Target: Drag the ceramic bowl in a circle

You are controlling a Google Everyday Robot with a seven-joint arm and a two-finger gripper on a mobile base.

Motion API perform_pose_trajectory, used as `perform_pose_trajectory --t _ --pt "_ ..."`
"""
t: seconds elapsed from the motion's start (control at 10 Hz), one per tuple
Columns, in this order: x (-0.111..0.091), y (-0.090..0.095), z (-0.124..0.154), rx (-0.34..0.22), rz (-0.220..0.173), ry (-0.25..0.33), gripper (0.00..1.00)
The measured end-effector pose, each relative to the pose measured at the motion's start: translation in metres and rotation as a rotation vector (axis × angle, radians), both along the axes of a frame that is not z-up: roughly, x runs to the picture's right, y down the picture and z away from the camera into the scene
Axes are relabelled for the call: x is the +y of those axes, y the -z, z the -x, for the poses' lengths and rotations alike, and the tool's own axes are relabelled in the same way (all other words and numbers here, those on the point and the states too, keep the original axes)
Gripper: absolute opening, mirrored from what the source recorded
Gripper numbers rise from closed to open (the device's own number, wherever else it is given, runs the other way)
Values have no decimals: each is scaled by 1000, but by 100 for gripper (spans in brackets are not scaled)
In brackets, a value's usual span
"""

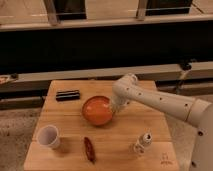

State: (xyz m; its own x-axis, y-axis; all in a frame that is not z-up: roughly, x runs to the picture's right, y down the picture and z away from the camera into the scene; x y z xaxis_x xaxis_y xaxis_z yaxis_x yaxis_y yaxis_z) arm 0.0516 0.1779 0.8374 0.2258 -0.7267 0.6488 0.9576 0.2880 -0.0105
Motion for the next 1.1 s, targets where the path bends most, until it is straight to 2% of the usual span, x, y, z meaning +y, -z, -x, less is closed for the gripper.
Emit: perform_pose_trajectory --t 0.7,1.1 --pt "-20 -19 2 32 -17 16 0" --pt "-39 -34 -11 69 -28 -6 0"
